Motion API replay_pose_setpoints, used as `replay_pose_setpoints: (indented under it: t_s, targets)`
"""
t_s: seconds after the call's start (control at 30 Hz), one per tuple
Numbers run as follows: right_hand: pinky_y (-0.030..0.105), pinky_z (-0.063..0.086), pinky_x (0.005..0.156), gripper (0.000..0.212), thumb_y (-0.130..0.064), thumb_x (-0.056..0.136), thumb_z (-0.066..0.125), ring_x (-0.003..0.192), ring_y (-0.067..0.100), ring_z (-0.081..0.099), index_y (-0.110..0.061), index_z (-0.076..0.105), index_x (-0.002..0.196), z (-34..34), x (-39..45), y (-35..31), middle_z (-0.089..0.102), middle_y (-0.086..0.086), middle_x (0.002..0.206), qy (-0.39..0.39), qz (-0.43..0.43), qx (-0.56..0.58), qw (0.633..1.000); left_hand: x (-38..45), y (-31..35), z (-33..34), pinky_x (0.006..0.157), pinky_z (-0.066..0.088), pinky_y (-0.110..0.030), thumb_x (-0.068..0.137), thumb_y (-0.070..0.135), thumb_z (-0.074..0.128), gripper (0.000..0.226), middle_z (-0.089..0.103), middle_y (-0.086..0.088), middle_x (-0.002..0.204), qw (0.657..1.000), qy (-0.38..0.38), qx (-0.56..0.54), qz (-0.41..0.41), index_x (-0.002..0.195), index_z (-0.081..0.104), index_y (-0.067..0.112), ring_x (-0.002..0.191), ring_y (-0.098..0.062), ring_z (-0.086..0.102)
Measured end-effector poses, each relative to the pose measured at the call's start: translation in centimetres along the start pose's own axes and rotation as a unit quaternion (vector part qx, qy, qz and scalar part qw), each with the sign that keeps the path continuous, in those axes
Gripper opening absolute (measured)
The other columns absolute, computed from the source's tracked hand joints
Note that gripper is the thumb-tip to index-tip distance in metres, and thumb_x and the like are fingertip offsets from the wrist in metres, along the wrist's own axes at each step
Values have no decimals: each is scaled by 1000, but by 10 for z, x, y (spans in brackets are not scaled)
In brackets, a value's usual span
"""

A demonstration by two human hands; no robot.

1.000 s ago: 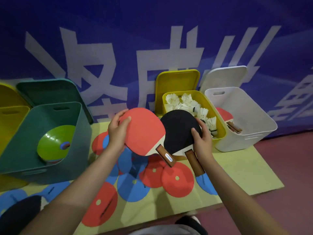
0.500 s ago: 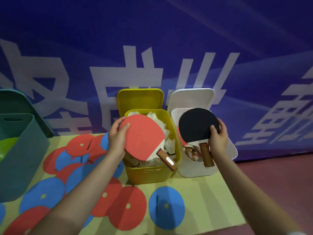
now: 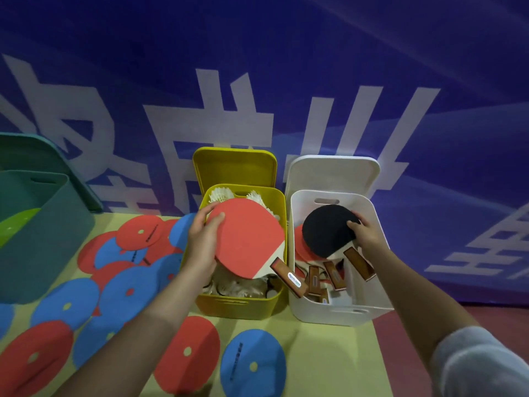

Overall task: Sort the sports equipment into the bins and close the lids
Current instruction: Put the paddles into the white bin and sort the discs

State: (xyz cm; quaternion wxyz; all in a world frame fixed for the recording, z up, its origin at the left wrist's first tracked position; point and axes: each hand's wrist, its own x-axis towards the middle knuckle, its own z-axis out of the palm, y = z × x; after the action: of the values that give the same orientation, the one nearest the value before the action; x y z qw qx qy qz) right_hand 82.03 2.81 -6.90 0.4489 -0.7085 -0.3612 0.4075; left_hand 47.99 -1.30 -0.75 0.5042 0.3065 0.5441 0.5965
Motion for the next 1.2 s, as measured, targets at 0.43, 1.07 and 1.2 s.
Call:
replay_pose_setpoints:
  t_s: [0.43, 1.07, 1.2]
  targets:
    - [43, 42, 102, 52, -39, 88, 63, 125, 29, 37, -26, 49, 136, 27, 57, 62, 45, 10, 132, -42, 32, -372, 927, 55, -26, 96, 79, 51, -33, 89, 10, 61, 24, 66, 2, 106, 996, -79, 40, -11, 100, 66, 30, 94, -18, 62]
    - [45, 52, 85, 35, -14, 91, 49, 96, 36, 62, -1, 51, 124, 44, 13, 40, 62, 20, 112, 183, 146, 101, 967, 30, -78, 105, 102, 36, -38, 95, 31, 48, 49, 43, -8, 136, 821, -221, 502, 159, 142, 37, 21, 127, -25, 40]
    - [43, 48, 90, 49, -9, 87, 51, 106, 39, 59, -1, 38, 134, 64, 3, 50, 60, 21, 119, 122, 114, -29, 986, 15, -97, 93, 114, 22, -37, 99, 33, 40, 61, 23, -8, 154, 747, -226, 598, 184, 152, 16, 13, 140, -27, 20]
